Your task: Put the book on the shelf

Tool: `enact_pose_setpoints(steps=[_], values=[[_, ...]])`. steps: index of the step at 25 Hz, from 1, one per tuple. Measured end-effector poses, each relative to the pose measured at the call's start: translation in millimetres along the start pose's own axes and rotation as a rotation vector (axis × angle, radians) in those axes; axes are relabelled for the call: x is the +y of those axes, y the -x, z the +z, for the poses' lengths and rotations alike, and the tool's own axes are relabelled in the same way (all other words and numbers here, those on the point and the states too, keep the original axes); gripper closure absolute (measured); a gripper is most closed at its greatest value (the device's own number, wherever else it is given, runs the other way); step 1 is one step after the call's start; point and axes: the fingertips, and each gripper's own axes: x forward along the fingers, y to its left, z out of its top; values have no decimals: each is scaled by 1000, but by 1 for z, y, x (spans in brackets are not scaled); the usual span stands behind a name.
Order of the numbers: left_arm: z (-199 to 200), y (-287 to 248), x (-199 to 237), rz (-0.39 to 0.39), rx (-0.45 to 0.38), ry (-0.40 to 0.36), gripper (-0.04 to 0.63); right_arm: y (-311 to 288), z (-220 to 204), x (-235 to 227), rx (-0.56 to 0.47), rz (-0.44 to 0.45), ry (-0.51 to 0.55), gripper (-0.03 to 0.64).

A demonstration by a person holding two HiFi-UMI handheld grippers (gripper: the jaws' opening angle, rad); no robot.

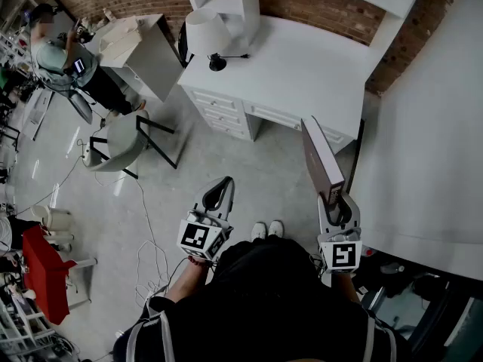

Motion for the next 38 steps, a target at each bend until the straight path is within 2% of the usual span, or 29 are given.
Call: enact_pose_setpoints(steps=[7,12,19,23,30,38], values=[[1,-10,-21,5,23,-13,566,16,-13,-25,13,-14,-24,466],[-4,-11,-39,8,17,-27,566,24,-18,-34,-40,10,-39,466],[-1,-7,-50,39,3,-5,566,32,-20,-44,-47,32,-42,466],[5,-5,-51,48,-15,-8,566,26,-25,-52,-50,21,-61,466],[-14,-2,-38,62,-10,30,566,16,-42,-40,-2,42,-78,466],[-16,-12,-18,76,-6,50,566,-7,-39,-35,16,63,-94,466]])
